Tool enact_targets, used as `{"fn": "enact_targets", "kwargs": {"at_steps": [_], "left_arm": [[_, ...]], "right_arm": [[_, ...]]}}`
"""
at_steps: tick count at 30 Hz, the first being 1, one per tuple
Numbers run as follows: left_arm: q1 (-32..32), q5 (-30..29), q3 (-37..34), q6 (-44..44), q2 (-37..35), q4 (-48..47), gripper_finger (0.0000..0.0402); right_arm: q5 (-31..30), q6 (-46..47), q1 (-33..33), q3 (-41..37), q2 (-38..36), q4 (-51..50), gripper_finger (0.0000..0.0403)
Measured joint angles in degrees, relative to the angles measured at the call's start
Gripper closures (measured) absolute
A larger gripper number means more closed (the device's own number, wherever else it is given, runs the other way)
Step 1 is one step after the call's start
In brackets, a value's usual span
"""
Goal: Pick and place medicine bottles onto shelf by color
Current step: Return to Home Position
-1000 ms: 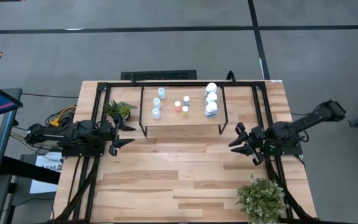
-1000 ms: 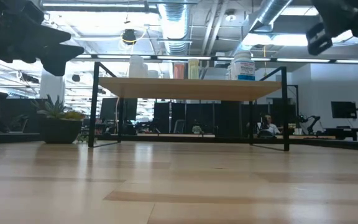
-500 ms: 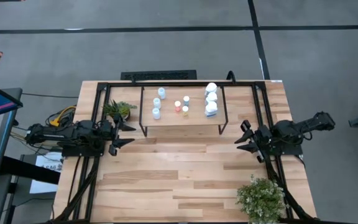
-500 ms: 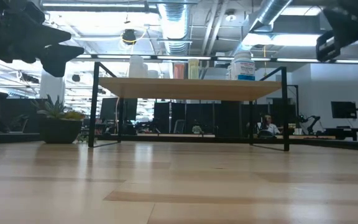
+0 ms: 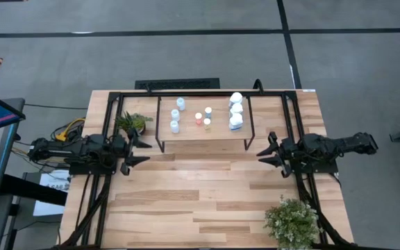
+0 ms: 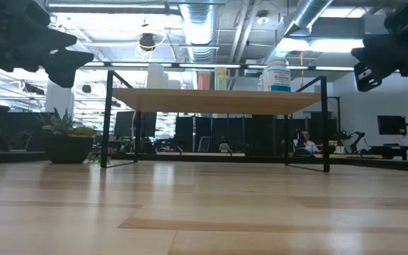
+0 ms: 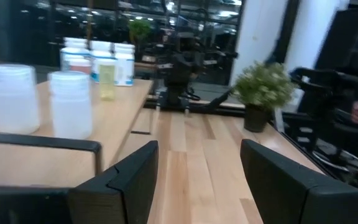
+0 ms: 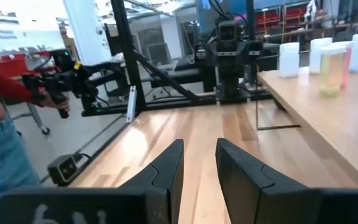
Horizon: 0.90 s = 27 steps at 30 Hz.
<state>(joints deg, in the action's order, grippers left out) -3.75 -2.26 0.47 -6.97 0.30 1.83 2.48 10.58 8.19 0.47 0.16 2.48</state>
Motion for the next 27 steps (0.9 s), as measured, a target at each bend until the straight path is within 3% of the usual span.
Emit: {"fn": "enact_targets", "kwargs": {"at_steps": [27], "left_arm": [[0.0, 1.5, 0.0, 0.2, 0.0, -0.4, 0.0187]], "right_arm": [[0.0, 0.5, -1.2, 0.0, 0.0, -0.4, 0.0285]]}}
